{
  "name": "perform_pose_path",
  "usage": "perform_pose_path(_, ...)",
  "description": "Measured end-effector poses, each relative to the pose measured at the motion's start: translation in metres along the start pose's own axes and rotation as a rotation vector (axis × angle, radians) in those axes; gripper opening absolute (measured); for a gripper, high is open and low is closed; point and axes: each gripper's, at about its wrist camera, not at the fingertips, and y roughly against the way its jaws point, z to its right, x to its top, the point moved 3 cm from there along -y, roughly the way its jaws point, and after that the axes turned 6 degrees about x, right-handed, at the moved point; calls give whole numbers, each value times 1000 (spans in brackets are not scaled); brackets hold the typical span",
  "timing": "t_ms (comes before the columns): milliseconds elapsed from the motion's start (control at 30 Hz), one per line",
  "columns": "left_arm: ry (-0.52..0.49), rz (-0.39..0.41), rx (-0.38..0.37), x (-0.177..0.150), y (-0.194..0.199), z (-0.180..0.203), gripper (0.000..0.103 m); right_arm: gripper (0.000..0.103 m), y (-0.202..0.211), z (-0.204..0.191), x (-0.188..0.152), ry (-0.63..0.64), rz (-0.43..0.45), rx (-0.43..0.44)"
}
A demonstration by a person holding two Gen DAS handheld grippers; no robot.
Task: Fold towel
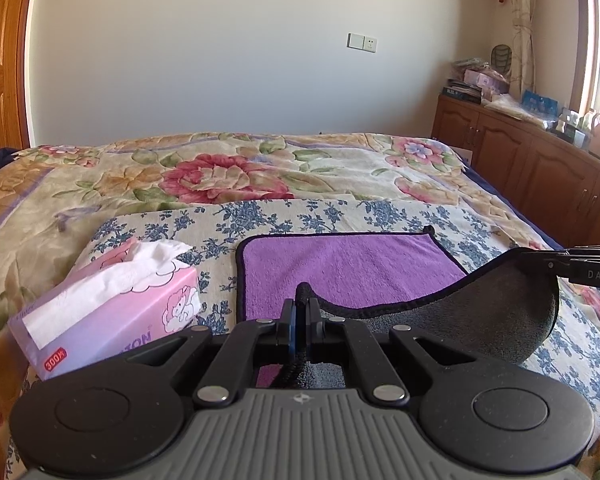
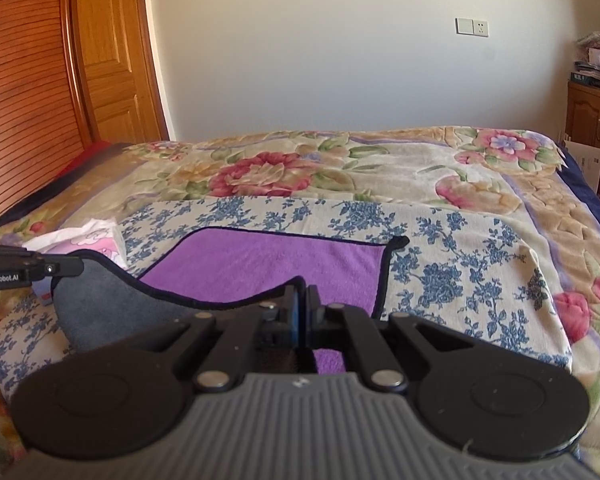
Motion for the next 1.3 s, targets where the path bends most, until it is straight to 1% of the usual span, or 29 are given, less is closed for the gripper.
perform_pose_path(267, -14, 15, 3, 12, -10, 2, 5, 4, -6, 4, 8, 18, 7, -18)
perform_pose_path(567, -5, 27, -3, 22, -18, 3, 5, 4, -10, 9, 15, 33, 25, -27)
perform_pose_path(900, -10, 44, 7, 34, -25, 4, 5, 4, -18, 15, 21, 59, 33, -44)
perform_pose_path(1300, -7, 41, 9, 42, -49, -1, 5, 4, -36, 30, 27, 76, 38, -68)
